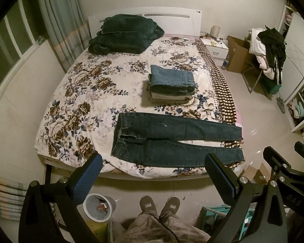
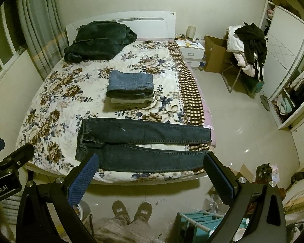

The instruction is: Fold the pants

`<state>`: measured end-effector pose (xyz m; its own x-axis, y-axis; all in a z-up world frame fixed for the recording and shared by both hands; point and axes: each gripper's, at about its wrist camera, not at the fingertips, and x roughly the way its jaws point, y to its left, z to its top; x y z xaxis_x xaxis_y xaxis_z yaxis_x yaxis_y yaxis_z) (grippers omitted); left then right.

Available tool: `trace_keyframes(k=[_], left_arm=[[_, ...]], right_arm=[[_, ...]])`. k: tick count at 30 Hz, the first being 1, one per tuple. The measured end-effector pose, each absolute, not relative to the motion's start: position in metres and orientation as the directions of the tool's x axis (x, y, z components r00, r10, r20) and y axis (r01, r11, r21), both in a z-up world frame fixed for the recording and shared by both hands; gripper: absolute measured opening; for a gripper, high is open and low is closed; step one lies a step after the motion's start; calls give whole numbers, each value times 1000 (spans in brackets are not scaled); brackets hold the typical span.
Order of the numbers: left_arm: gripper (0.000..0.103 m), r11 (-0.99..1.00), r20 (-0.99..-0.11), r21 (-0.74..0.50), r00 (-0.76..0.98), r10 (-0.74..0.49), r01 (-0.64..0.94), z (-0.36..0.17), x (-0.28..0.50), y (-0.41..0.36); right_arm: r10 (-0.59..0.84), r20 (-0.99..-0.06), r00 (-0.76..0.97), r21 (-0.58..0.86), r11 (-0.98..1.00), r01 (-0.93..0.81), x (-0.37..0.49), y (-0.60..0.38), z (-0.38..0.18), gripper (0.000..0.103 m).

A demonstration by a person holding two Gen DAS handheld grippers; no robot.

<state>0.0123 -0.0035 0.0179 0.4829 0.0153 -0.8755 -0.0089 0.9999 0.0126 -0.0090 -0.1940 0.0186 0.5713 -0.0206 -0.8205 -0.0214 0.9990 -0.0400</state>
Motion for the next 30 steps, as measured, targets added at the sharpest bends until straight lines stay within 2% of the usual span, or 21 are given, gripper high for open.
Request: trace_keyframes(k=[23,30], left_arm=[[103,1000,-864,19,503,28,-24,45,39,-26],[103,993,-824,43,558,97,-109,34,92,-33]], right_arm=[[-20,-820,573,-28,1000,-5,-8,-192,18,103],[-20,-811,584,8,999,46,25,-221,-26,103]])
